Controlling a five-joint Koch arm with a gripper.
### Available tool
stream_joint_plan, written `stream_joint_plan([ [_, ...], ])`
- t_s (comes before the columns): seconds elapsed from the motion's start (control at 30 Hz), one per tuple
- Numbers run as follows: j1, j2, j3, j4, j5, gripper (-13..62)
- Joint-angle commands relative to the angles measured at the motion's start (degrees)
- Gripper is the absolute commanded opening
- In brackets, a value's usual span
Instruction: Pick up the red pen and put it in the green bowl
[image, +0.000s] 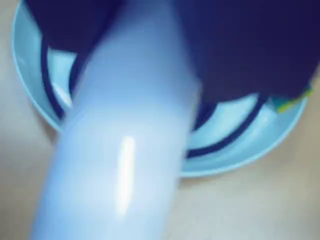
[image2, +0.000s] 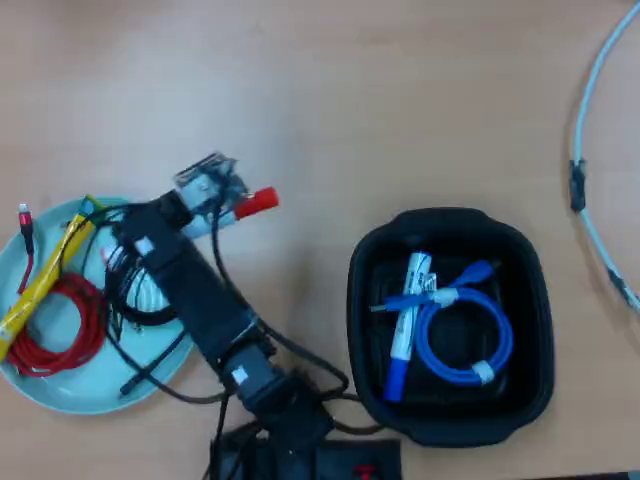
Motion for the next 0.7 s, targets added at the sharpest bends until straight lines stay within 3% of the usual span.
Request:
stream_joint_plan([
  [0.0,-3.6,3.69,-2.64,-0.26,-1.05,-6.7],
  [0.67,-23.03,2.9,-2.55,-11.25,-2.02,-6.7],
])
